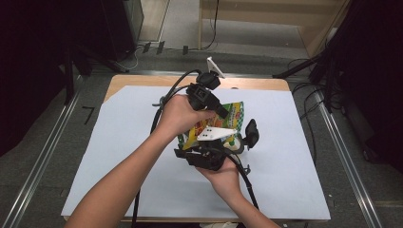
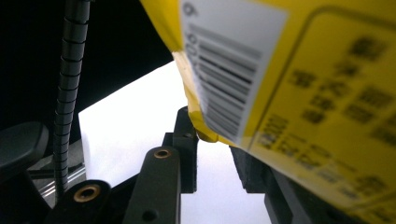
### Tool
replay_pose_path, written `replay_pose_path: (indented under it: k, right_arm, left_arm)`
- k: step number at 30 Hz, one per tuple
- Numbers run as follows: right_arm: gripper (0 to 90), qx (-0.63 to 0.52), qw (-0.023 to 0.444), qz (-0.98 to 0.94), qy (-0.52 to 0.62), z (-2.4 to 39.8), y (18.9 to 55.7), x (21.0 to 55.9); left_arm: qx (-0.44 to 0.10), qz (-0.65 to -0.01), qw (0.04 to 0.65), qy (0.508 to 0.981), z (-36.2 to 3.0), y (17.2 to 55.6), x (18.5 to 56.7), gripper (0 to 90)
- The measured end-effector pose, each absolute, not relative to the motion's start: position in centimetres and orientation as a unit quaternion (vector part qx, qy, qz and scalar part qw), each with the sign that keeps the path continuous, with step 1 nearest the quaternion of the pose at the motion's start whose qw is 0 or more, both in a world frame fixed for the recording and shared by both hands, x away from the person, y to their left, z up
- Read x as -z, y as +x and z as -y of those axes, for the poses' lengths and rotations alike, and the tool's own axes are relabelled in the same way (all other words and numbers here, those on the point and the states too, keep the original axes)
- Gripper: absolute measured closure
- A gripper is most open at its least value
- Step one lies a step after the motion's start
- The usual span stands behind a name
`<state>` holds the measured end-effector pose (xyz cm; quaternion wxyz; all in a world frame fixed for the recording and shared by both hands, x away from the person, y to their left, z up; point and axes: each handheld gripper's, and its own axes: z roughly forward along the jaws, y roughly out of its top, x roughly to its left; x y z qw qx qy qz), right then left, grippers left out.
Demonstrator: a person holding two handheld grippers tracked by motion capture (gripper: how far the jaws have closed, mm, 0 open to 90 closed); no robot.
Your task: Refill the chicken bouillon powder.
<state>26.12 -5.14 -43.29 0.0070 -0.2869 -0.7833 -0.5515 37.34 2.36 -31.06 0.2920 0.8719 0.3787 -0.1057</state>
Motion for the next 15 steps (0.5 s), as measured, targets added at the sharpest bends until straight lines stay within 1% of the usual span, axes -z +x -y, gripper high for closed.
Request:
replay_pose_path:
  k: [6, 15]
  right_arm:
    - [73.5, 0.554, 0.000, 0.782, -0.286, 5.16, 26.09, 43.29]
    - [75.0, 0.553, 0.007, 0.783, -0.285, 4.89, 25.85, 43.39]
  left_arm:
    - [0.101, -0.377, 0.292, 0.873, -2.19, 37.20, 30.97, 83.6]
    - [0.104, -0.376, 0.280, 0.877, -2.14, 37.26, 31.21, 83.4]
